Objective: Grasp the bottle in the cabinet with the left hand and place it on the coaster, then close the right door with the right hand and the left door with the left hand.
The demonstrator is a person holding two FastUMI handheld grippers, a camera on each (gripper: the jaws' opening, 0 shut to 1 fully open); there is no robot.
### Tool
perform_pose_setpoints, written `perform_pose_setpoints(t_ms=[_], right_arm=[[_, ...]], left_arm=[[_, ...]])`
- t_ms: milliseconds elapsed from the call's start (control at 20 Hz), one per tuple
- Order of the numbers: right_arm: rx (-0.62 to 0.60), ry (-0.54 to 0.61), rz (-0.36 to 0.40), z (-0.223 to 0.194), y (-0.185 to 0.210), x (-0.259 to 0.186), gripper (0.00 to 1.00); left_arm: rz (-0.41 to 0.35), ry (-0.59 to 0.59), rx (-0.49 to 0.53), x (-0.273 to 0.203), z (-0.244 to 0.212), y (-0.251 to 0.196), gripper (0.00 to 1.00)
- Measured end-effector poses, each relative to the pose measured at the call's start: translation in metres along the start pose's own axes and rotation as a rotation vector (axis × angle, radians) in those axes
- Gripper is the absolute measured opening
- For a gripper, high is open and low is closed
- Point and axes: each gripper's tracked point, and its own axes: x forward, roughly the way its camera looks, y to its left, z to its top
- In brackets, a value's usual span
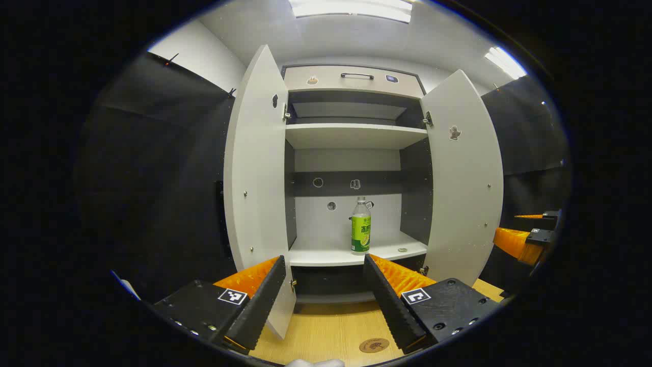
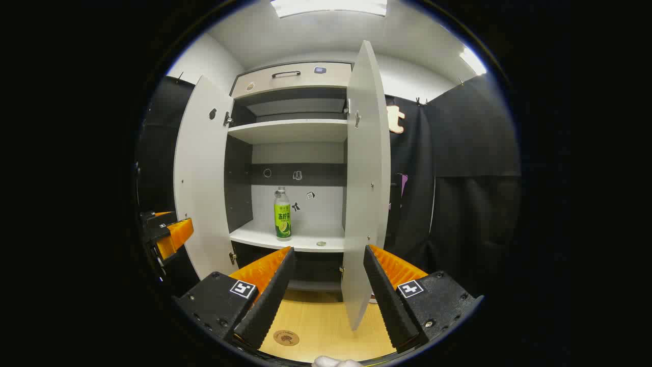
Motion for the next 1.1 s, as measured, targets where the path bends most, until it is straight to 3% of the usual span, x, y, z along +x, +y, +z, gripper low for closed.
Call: perform_pose_setpoints(t_ms=[550,850,1100], right_arm=[[-0.016,0.000,-0.024,0.007,-0.001,0.005,0.84],[-0.010,0.006,-0.022,0.007,-0.005,0.008,0.83],[-0.010,0.021,-0.042,0.004,-0.014,0.008,0.83]], left_arm=[[-0.028,-0.001,-0.016,0.037,0.000,-0.003,0.94],[-0.050,-0.019,-0.013,0.058,0.007,-0.018,0.97],[-0.086,-0.057,0.006,0.097,0.021,-0.040,0.94]])
